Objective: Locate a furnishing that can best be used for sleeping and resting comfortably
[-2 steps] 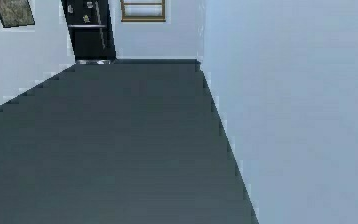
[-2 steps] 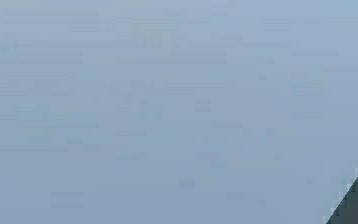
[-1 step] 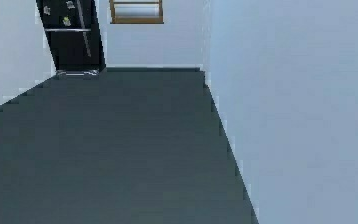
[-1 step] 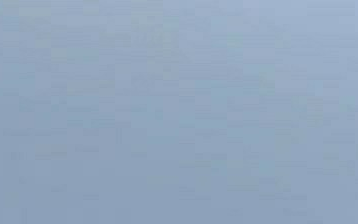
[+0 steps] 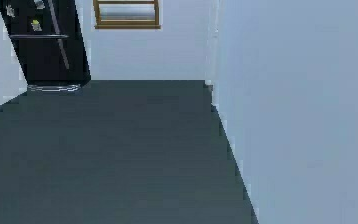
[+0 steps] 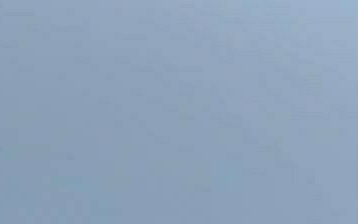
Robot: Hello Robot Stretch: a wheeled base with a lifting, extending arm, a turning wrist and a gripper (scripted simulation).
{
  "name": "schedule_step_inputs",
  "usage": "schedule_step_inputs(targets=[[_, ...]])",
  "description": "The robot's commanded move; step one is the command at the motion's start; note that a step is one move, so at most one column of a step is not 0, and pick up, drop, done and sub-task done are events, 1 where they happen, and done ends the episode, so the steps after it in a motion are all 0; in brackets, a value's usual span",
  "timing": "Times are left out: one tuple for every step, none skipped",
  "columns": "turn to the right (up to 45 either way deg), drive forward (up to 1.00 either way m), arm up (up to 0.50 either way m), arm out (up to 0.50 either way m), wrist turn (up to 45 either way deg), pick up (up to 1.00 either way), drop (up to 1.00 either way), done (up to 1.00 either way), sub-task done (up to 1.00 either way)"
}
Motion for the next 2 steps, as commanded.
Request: schedule_step_inputs(targets=[[0.0, 1.00, 0.00, 0.00, 0.0, 0.00, 0.00, 0.00, 0.00], [3.0, 0.00, 0.00, 0.00, 0.0, 0.00, 0.00, 0.00, 0.00]])
